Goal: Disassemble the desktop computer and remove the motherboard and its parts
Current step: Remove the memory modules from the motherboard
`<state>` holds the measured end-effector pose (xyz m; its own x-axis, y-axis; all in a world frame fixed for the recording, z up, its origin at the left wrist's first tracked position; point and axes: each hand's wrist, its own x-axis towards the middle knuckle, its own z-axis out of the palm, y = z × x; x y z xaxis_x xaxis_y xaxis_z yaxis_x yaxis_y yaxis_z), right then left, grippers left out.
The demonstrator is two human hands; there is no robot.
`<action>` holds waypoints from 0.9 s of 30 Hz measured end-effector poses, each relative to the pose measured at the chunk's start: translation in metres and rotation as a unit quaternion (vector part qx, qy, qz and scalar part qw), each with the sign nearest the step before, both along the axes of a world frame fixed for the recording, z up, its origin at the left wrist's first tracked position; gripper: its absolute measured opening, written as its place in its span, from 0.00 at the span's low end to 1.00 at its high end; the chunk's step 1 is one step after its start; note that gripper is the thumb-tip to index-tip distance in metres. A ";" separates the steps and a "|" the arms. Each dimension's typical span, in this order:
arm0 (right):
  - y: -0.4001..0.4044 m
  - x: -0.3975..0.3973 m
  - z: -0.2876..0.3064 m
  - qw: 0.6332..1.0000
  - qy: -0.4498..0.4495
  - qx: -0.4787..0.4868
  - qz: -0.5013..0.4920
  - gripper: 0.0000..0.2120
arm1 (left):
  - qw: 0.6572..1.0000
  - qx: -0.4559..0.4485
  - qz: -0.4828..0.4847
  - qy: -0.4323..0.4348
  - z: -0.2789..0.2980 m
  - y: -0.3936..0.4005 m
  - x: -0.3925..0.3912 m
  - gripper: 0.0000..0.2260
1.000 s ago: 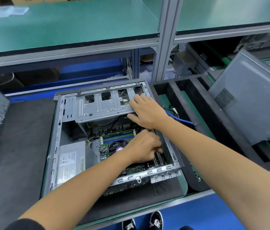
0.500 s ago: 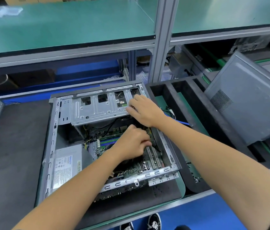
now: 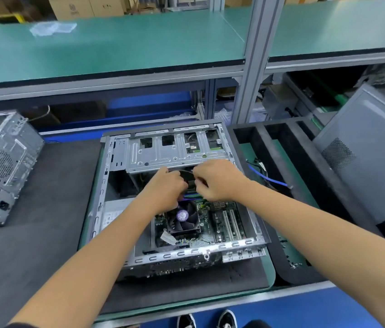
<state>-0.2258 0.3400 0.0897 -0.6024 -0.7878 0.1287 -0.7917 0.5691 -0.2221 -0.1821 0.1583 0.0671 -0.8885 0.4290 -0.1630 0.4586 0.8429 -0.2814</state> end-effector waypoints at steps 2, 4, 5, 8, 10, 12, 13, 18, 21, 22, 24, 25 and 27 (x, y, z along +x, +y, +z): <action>-0.011 0.013 -0.007 0.995 -0.035 0.089 0.041 0.12 | 1.000 -0.017 0.026 -0.001 0.003 -0.005 -0.001 0.05; -0.021 0.020 -0.014 0.985 -0.049 0.153 0.064 0.12 | 0.998 -0.058 0.034 -0.013 0.004 -0.007 0.001 0.05; -0.024 0.022 -0.016 0.983 -0.053 0.159 0.071 0.10 | 0.996 -0.071 0.042 -0.027 0.002 -0.009 0.002 0.05; -0.037 0.029 -0.019 0.983 -0.079 0.134 0.093 0.05 | 0.986 0.072 0.101 -0.116 -0.001 -0.020 0.006 0.07; -0.047 0.035 -0.019 0.980 -0.125 0.098 0.120 0.04 | 0.953 0.205 0.142 -0.174 0.005 -0.029 0.008 0.08; -0.058 0.040 -0.019 0.973 -0.163 0.083 0.138 0.05 | 0.942 0.248 0.138 -0.180 0.012 -0.037 0.008 0.12; -0.061 0.041 -0.019 0.969 -0.176 0.089 0.146 0.10 | 0.938 0.260 0.137 -0.181 0.015 -0.040 0.008 0.13; -0.082 0.050 -0.029 0.957 -0.105 0.171 0.210 0.14 | 0.903 0.349 0.170 -0.183 0.013 -0.058 0.017 0.14; -0.092 0.059 -0.039 0.940 -0.082 0.249 0.218 0.13 | 0.904 0.348 0.181 -0.169 0.005 -0.059 0.021 0.14; -0.095 0.061 -0.041 0.938 -0.096 0.253 0.215 0.10 | 0.904 0.349 0.187 -0.160 0.004 -0.058 0.022 0.14; -0.098 0.062 -0.042 0.941 -0.153 0.234 0.190 0.05 | 0.902 0.356 0.195 -0.147 0.004 -0.057 0.023 0.13; -0.098 0.061 -0.041 0.941 -0.188 0.222 0.172 0.05 | 0.901 0.358 0.200 -0.145 0.004 -0.057 0.023 0.13; -0.097 0.059 -0.038 0.933 -0.250 0.212 0.150 0.07 | 0.897 0.362 0.206 -0.149 0.005 -0.057 0.023 0.13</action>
